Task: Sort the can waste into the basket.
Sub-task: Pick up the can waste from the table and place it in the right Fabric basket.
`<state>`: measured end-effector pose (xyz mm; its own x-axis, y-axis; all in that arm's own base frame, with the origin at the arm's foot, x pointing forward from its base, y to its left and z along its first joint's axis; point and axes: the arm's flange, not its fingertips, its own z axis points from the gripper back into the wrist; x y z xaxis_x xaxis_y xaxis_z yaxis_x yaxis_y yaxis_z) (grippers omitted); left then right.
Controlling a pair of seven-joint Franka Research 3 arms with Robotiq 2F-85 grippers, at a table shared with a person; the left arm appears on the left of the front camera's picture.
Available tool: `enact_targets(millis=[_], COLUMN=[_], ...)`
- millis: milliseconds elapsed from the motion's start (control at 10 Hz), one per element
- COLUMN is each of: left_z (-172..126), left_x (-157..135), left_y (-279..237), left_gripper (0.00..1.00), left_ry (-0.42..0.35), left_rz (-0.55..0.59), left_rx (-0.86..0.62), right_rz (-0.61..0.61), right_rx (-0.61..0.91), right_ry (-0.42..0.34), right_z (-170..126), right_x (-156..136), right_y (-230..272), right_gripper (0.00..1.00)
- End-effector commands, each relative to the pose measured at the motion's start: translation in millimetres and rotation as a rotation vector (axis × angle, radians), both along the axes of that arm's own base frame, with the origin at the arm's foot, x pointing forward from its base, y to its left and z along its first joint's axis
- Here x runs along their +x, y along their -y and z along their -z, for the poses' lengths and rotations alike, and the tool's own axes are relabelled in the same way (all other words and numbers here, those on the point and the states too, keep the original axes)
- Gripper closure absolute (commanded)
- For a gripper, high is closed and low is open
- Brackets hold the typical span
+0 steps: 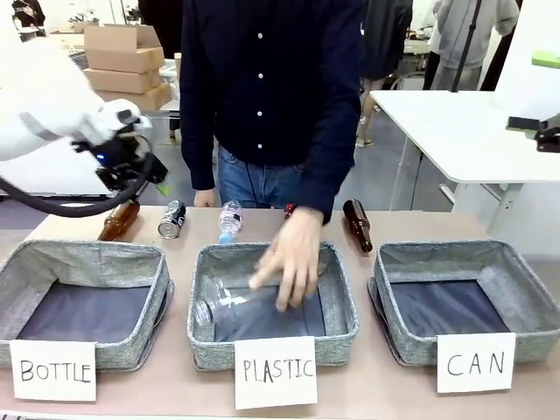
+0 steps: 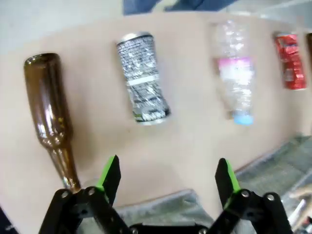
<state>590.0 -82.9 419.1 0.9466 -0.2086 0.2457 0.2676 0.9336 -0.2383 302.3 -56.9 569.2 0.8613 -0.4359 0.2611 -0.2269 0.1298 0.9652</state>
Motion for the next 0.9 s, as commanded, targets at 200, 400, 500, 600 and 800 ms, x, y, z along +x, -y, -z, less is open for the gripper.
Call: enact_targets(millis=[200,400,500,600,800], left_z=[43.0,63.9,75.2,88.0,99.1], left_x=[80.0,95.8,103.3,110.8,113.8], left_y=[36.7,46.9,47.5,45.1,42.5], left_gripper=[0.00,0.00,0.00,0.00,0.00], left_ry=[-0.109,-0.124,-0.145,-0.170,-0.182], left_rz=[0.065,0.089,0.091,0.068,0.080], left_rx=[0.265,0.240,0.240,0.258,0.236], right_rz=[0.001,0.001,0.001,0.001,0.001], right_rx=[0.012,0.012,0.012,0.012,0.012], right_ry=[0.037,0.037,0.037,0.037,0.037], right_z=[-1.9,-1.9,-1.9,-1.9,-1.9], right_x=[4.5,4.5,4.5,4.5,4.5], right_y=[-2.4,-2.4,-2.4,-2.4,-2.4], right_gripper=[0.00,0.00,0.00,0.00,0.00])
